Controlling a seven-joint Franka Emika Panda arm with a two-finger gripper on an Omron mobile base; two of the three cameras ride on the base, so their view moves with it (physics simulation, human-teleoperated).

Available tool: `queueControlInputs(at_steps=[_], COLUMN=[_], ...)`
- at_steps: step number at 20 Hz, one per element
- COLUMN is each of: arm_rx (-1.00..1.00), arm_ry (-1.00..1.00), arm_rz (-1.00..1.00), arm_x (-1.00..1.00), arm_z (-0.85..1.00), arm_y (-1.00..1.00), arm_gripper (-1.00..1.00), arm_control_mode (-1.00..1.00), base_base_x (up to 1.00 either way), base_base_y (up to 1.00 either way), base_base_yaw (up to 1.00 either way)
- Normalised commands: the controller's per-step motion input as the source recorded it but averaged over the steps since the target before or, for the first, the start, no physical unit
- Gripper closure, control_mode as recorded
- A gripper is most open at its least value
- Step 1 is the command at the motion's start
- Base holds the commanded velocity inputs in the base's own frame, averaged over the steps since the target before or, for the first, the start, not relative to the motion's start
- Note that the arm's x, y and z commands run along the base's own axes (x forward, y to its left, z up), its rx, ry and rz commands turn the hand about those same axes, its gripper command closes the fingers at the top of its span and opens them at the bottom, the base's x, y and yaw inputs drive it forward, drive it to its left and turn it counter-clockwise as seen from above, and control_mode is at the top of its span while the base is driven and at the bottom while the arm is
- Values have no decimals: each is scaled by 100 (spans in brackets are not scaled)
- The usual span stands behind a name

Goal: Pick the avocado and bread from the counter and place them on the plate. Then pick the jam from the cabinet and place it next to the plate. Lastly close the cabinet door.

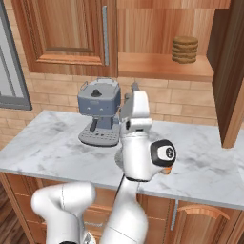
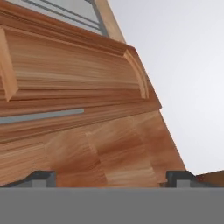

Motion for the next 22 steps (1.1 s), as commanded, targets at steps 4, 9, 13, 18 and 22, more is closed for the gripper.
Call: queueControlInputs(at_steps=[4,9,13,18,22], arm_rx=[0,0,2,15,16], arm_ry=[-16,-14,-4,-2,0], arm_rz=[0,6,11,12,10], arm_x=[0,4,25,14,11], arm_z=[-11,-33,-53,-14,-8], arm_y=[-40,-40,-38,-69,-72], arm_gripper=[-100,-100,-100,-100,-100], arm_control_mode=[-100,-100,-100,-100,-100], base_base_x=[0,0,0,0,0], base_base_y=[0,0,0,0,0], base_base_yaw=[0,0,0,0,0])
